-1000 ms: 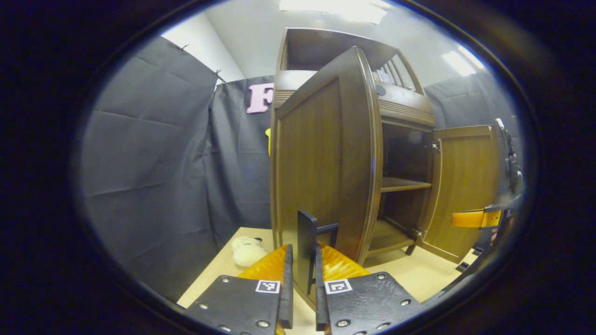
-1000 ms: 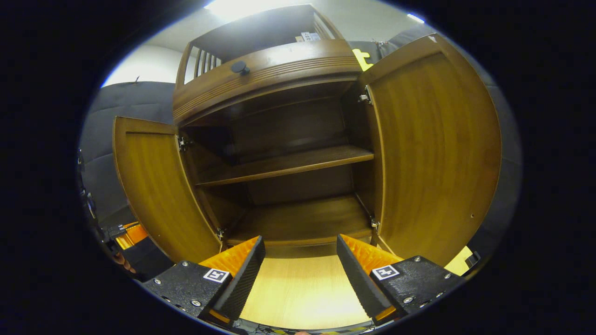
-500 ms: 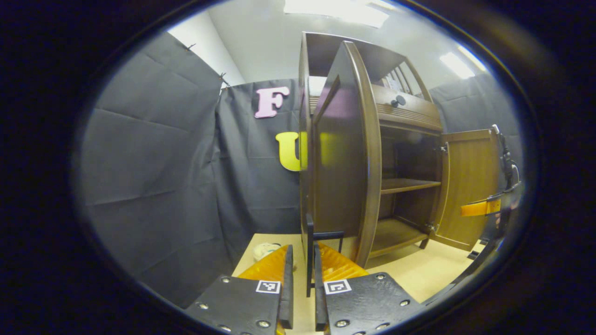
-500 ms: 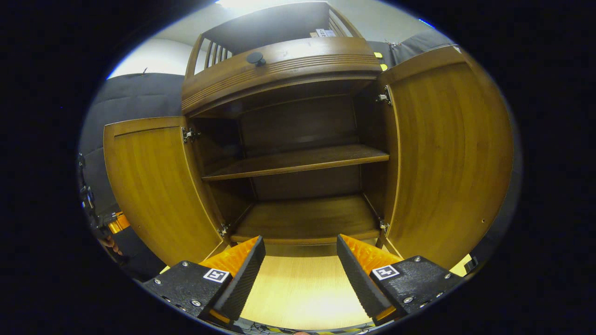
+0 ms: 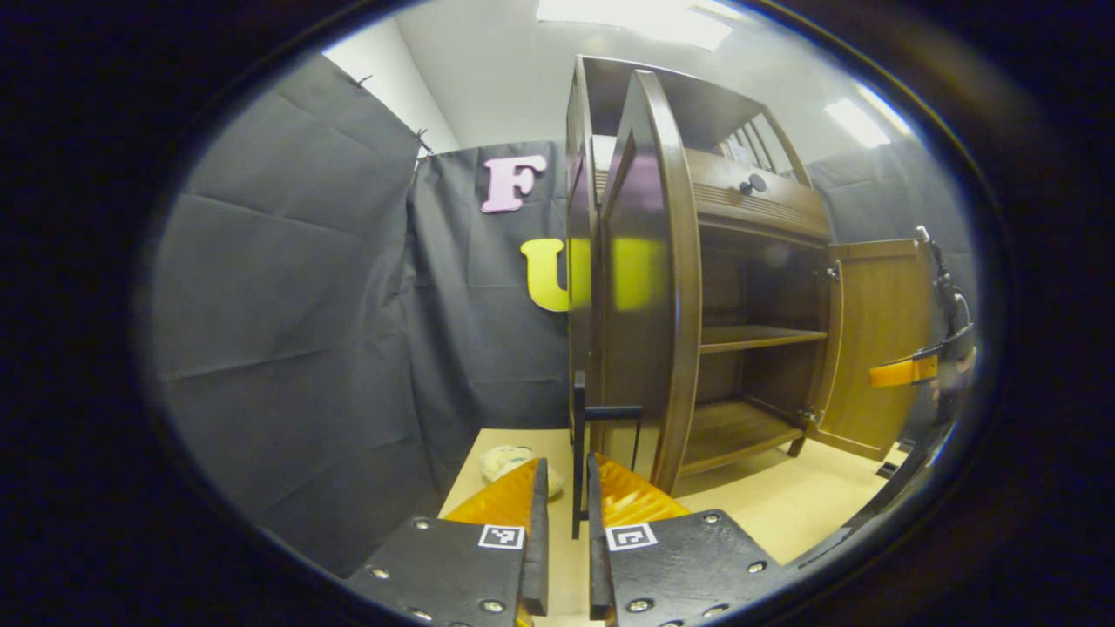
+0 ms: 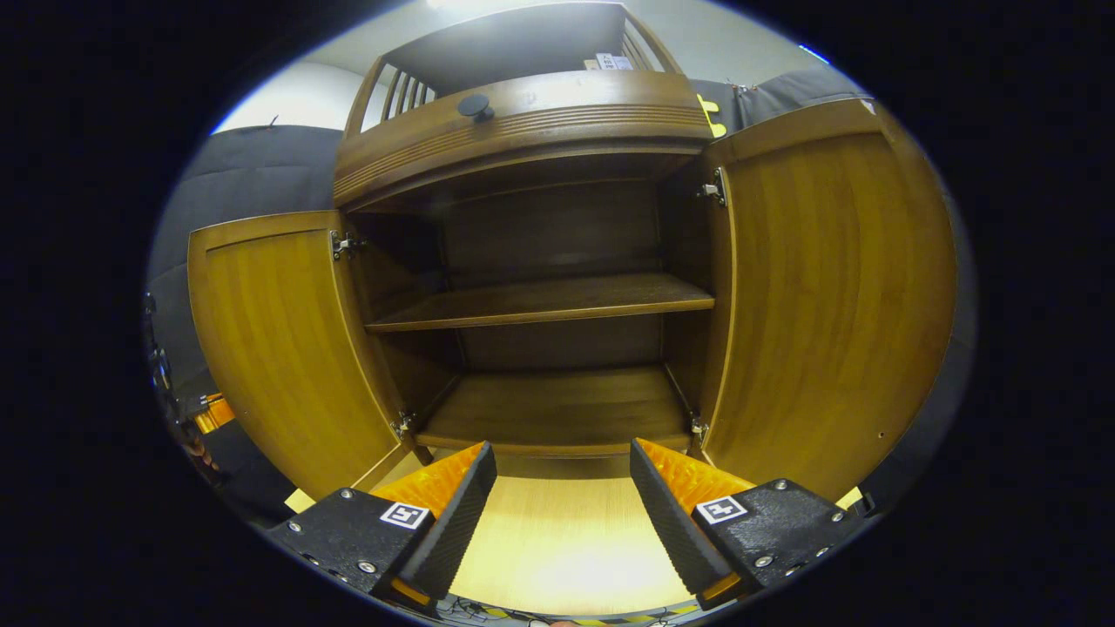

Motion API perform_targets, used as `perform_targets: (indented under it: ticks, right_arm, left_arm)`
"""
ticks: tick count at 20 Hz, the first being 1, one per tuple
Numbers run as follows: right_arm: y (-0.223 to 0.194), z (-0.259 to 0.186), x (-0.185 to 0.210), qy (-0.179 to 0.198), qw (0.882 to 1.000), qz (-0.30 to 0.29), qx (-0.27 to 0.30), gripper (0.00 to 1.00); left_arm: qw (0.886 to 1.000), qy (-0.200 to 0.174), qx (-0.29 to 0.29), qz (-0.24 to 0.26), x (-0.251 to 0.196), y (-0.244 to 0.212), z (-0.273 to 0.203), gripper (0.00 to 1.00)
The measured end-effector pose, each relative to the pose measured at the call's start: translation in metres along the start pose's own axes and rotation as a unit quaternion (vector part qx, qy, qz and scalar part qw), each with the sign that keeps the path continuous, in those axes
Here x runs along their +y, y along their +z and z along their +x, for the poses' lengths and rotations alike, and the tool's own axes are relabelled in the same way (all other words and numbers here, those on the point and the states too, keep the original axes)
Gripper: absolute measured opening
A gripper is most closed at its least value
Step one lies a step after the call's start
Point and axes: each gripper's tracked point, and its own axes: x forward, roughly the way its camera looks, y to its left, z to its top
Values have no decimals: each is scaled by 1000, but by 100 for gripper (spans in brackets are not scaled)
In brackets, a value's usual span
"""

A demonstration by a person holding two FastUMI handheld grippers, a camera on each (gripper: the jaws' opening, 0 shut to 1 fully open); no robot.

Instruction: Open the right door of the double-door shoe cabinet with the right hand, and open the left door with the left hand.

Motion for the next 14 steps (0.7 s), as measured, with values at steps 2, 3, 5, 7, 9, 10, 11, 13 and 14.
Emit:
perform_targets:
  ticks: [2, 3, 5, 7, 9, 10, 11, 13, 14]
  right_arm:
    - [2, -3, -8, -1, 1000, 2, -4, 95]
    - [3, -6, -13, -1, 1000, 1, -5, 95]
    - [7, -12, -21, 1, 1000, -1, -11, 95]
    - [12, -20, -38, -4, 1000, -6, -22, 95]
    - [19, -32, -58, -12, 1000, -6, -27, 95]
    - [23, -38, -64, -11, 999, -3, -32, 91]
    - [29, -45, -70, -13, 999, -2, -41, 95]
    - [38, -56, -80, -10, 998, -2, -55, 91]
    - [43, -61, -82, -6, 998, -3, -62, 95]
  left_arm:
    - [1000, 16, -2, -12, 0, 2, -2, 17]
    - [999, 35, -5, -13, 4, 6, -4, 13]
    - [997, 71, -15, -14, 8, 15, -18, 25]
    - [995, 99, -24, -24, 6, 19, -28, 31]
    - [992, 118, -32, -39, -7, 32, -48, 52]
    - [990, 125, -39, -44, -15, 40, -57, 63]
    - [989, 130, -47, -46, -31, 51, -72, 73]
    - [988, 137, -62, -46, -52, 71, -87, 94]
    - [986, 144, -72, -45, -60, 80, -93, 94]
